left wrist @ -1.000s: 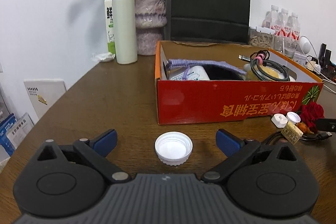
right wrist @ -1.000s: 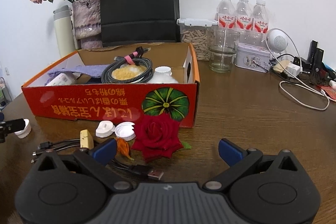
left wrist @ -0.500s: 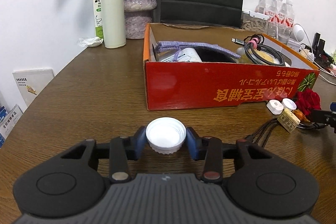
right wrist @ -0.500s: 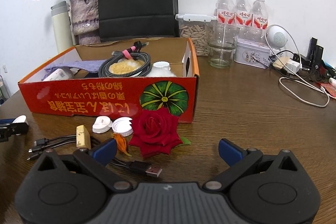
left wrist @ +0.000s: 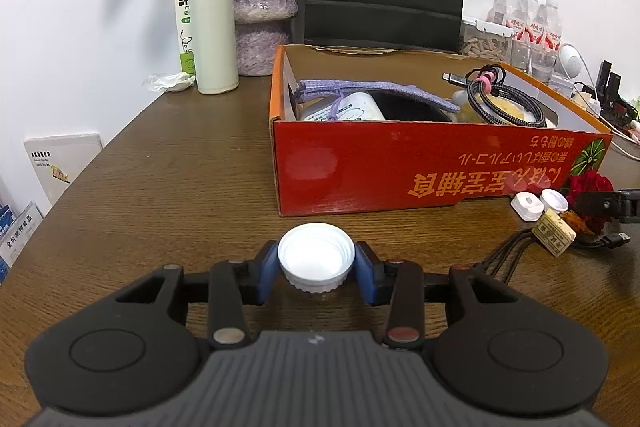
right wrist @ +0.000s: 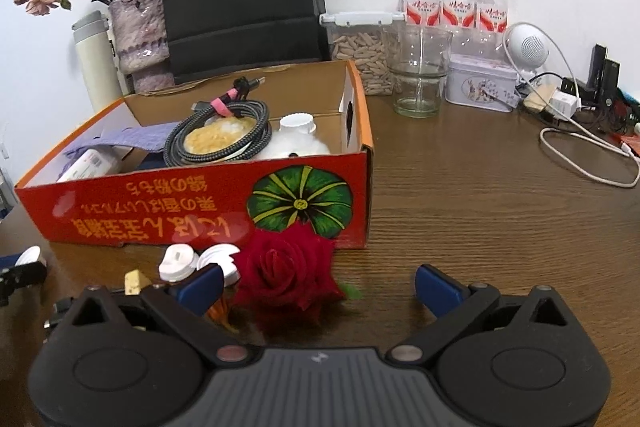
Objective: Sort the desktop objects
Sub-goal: 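Carry the white cap with the left tool while the right tool grasps the red rose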
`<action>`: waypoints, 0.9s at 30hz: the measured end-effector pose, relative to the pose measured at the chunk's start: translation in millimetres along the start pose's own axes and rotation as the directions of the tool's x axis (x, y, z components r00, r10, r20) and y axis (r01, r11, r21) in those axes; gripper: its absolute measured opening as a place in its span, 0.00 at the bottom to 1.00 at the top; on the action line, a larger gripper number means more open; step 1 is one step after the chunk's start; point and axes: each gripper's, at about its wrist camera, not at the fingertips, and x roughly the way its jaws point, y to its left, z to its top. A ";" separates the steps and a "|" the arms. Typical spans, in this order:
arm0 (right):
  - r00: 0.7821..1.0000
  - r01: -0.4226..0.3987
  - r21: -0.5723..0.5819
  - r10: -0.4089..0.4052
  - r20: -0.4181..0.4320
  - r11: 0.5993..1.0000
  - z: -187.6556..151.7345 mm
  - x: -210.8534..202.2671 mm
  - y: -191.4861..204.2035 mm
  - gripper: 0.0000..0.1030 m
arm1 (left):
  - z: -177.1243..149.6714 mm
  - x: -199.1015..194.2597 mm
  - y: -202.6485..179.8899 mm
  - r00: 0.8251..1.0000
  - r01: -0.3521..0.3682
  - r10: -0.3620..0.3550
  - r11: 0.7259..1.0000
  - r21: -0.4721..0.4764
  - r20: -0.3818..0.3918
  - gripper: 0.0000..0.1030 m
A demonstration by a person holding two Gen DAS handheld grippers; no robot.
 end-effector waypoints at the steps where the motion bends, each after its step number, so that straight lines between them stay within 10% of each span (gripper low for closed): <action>1: 1.000 0.000 -0.002 0.000 -0.002 1.000 0.8 1.8 0.5 0.95 | 0.1 0.2 -0.1 1.000 0.000 0.000 1.000 -0.001 0.000 0.40; 17: 1.000 0.007 -0.097 -0.006 0.004 0.995 -3.6 -1.9 18.6 0.48 | 0.9 1.6 0.5 1.000 0.006 -0.006 1.000 -0.011 0.004 0.40; 27: 0.999 -0.023 -0.071 0.026 0.043 0.997 -8.1 -19.1 24.2 0.35 | 0.9 -7.7 0.9 0.998 -0.001 0.002 1.000 -0.018 0.059 0.40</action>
